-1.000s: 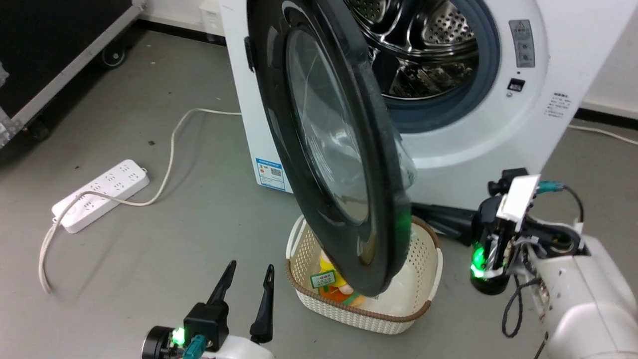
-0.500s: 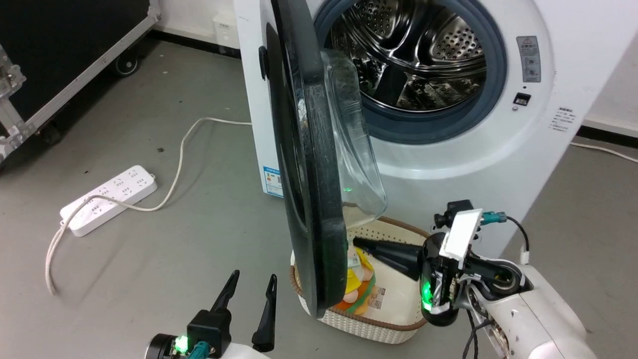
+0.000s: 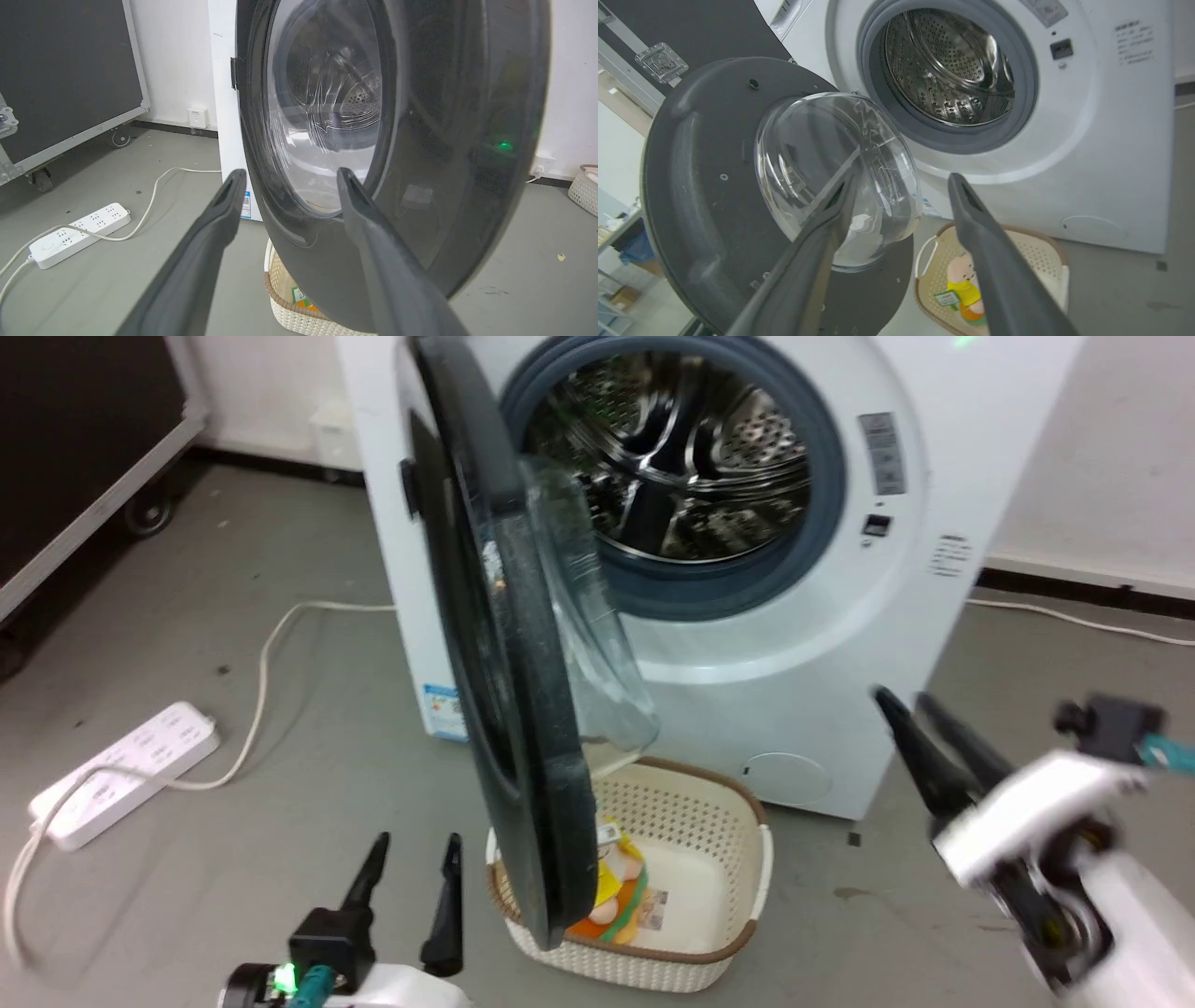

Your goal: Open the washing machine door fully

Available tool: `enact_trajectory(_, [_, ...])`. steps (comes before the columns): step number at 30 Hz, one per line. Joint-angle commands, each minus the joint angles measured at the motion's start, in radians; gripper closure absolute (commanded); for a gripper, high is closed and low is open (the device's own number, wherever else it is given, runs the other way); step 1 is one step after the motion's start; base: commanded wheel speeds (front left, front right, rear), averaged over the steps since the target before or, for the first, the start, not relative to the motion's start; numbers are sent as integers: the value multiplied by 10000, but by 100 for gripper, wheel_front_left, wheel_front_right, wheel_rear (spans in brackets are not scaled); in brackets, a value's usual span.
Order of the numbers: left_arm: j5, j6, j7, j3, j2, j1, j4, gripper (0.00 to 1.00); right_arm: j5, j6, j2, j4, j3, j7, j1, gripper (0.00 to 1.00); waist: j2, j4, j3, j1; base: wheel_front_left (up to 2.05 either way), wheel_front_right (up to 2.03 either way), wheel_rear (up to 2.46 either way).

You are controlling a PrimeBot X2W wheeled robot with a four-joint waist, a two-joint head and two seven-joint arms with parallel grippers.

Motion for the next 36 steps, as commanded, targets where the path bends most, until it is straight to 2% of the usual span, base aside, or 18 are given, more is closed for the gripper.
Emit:
enact_trajectory(1, [-61, -59, -55, 126, 32, -52, -42, 0, -847, 12, -366, -182, 181, -741, 386, 0, 0, -228, -149, 1, 0, 0, 0])
enact_trajectory(4, [-67, -93, -55, 401, 41, 18, -86, 0, -3007, 12, -851, -256, 306, -2373, 1058, 0, 0, -467, -277, 1, 0, 0, 0])
enact_trajectory(8, [8, -198, -55, 593, 41, 170, -158, 0, -5592, 12, -489, -357, -1084, -2841, 2061, 0, 0, -693, -383, 1, 0, 0, 0])
enact_trajectory(13, [61, -314, -55, 718, 36, 374, -155, 0, -9096, 12, 1194, -2057, -3715, -2863, 3955, 0, 0, -803, -431, 1, 0, 0, 0])
enact_trajectory(16, [111, -364, -55, 781, 33, 512, -162, 0, -10273, 12, 2254, -2965, -4576, -2865, 4942, 0, 0, -888, -437, 1, 0, 0, 0])
enact_trajectory(21, [159, -581, -55, 741, 29, 636, -14, 0, -11171, 12, 2865, -3602, -5234, -2866, 5950, 0, 0, -949, -377, 1, 0, 0, 0])
enact_trajectory(25, [169, -813, -55, 594, 49, 669, 426, 0, -11236, 12, 2932, -3668, -5170, -2867, 6289, 0, 0, -1003, -321, 1, 0, 0, 0])
enact_trajectory(33, [157, -941, -55, 634, 42, 515, 481, 0, -11081, 12, 2938, -3663, -5046, -2867, 6259, 0, 0, -1114, -206, 1, 0, 0, 0])
enact_trajectory(34, [147, -956, -55, 637, 41, 504, 471, 78, -11087, 12, 2938, -3649, -5025, -2867, 6241, 0, 0, -1139, -189, 1, 0, 0, 0])
enact_trajectory(35, [140, -968, -55, 644, 40, 489, 447, 100, -11088, 12, 2939, -3638, -5009, -2867, 6221, 0, 0, -1160, -172, 1, 0, 0, 0])
enact_trajectory(36, [132, -979, -55, 651, 38, 477, 431, 100, -11078, 12, 2939, -3630, -5000, -2867, 6200, 0, 0, -1181, -160, 1, 0, 0, 0])
